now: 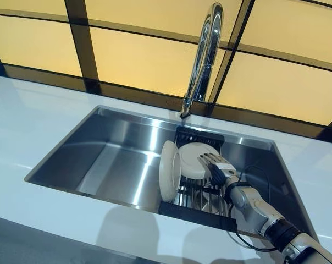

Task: Take plates into dishwasher

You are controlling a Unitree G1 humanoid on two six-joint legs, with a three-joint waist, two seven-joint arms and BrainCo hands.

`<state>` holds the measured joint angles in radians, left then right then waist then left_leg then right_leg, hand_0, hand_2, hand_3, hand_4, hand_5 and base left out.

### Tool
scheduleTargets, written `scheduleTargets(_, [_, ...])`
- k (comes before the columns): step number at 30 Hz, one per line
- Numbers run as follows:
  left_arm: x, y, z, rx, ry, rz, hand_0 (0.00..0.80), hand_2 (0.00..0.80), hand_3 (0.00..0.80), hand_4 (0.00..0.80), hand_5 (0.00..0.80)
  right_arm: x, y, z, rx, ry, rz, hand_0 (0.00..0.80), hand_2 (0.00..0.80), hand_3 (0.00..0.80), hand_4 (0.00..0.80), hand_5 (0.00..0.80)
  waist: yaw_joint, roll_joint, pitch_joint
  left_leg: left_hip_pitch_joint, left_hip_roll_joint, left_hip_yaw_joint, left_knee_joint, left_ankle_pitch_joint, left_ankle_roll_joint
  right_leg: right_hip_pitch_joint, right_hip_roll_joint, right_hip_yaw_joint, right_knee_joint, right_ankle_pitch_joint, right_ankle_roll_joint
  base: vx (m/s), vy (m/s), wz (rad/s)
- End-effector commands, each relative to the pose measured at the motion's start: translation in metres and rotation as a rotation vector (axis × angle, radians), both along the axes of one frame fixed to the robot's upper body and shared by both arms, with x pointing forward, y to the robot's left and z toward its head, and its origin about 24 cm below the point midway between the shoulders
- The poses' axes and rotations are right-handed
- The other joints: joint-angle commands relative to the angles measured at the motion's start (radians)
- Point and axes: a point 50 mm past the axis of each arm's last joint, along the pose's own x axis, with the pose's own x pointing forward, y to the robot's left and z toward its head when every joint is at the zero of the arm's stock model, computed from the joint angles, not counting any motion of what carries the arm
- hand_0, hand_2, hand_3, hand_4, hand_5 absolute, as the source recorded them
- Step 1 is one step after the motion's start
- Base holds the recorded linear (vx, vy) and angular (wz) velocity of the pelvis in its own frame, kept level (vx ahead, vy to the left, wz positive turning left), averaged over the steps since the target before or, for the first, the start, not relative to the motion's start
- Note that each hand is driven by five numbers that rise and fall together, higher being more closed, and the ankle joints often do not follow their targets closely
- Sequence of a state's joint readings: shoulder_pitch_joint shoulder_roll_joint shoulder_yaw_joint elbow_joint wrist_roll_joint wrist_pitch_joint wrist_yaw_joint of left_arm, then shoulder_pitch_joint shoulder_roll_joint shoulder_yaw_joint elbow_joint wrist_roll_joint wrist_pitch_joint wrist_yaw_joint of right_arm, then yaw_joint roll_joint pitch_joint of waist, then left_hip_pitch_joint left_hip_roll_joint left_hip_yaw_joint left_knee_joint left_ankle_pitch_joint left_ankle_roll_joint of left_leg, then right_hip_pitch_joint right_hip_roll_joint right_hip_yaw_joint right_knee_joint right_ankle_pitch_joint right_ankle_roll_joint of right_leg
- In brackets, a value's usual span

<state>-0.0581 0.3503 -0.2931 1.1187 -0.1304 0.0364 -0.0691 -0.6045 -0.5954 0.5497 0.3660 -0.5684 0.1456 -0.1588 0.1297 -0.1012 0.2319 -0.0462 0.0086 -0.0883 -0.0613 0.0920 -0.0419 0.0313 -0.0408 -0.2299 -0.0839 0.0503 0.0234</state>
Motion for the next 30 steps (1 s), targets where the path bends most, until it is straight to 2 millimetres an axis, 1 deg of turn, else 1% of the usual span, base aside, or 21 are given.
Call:
scheduleTargets(1, [0.01, -0.009, 0.0, 0.002, 0.004, -0.066, 0.0, 0.0, 0.0, 0.0, 0.0, 0.01, 0.007, 0.017, -0.035, -0.079, -0.007, 0.0, 0.0, 0.0, 0.0, 0.0, 0.024, -0.009, -0.016, -0.011, -0.037, 0.019, 0.039, -0.085, 0.071, -0.042, -0.026, 0.024, 0.105, -0.042, 0.04, 0.0, 0.0, 0.0])
scheduleTargets(10, [0.012, -0.01, 0.0, -0.001, 0.004, -0.074, 0.0, 0.0, 0.0, 0.0, 0.0, 0.012, 0.009, 0.018, -0.04, -0.115, -0.022, 0.0, 0.0, 0.0, 0.0, 0.0, 0.027, -0.007, -0.014, -0.014, -0.039, 0.014, 0.038, -0.083, 0.073, -0.046, -0.029, 0.021, 0.106, -0.041, 0.041, 0.0, 0.0, 0.0])
scheduleTargets(21, [0.014, -0.013, 0.0, -0.001, 0.003, -0.092, 0.0, 0.0, 0.0, 0.0, 0.0, 0.016, 0.011, 0.026, -0.046, -0.198, -0.046, 0.0, 0.0, 0.0, 0.0, 0.0, 0.037, -0.006, -0.013, -0.021, -0.041, 0.006, 0.038, -0.083, 0.074, -0.049, -0.029, 0.017, 0.104, -0.039, 0.041, 0.0, 0.0, 0.0])
scheduleTargets(25, [0.013, -0.013, 0.0, 0.0, 0.006, -0.096, 0.0, 0.0, 0.0, 0.0, 0.0, 0.017, 0.009, 0.027, -0.049, -0.205, -0.051, 0.0, 0.0, 0.0, 0.0, 0.0, 0.039, -0.006, -0.014, -0.022, -0.042, 0.004, 0.037, -0.083, 0.075, -0.049, -0.03, 0.016, 0.102, -0.038, 0.042, 0.0, 0.0, 0.0])
scheduleTargets(30, [0.015, -0.013, 0.0, 0.001, 0.004, -0.097, 0.0, 0.0, 0.0, 0.0, 0.0, 0.018, 0.013, 0.027, -0.073, -0.211, -0.039, 0.0, 0.0, 0.0, 0.0, 0.0, 0.04, -0.008, -0.015, -0.024, -0.042, 0.003, 0.037, -0.082, 0.075, -0.052, -0.03, 0.014, 0.103, -0.037, 0.042, 0.0, -0.001, 0.01])
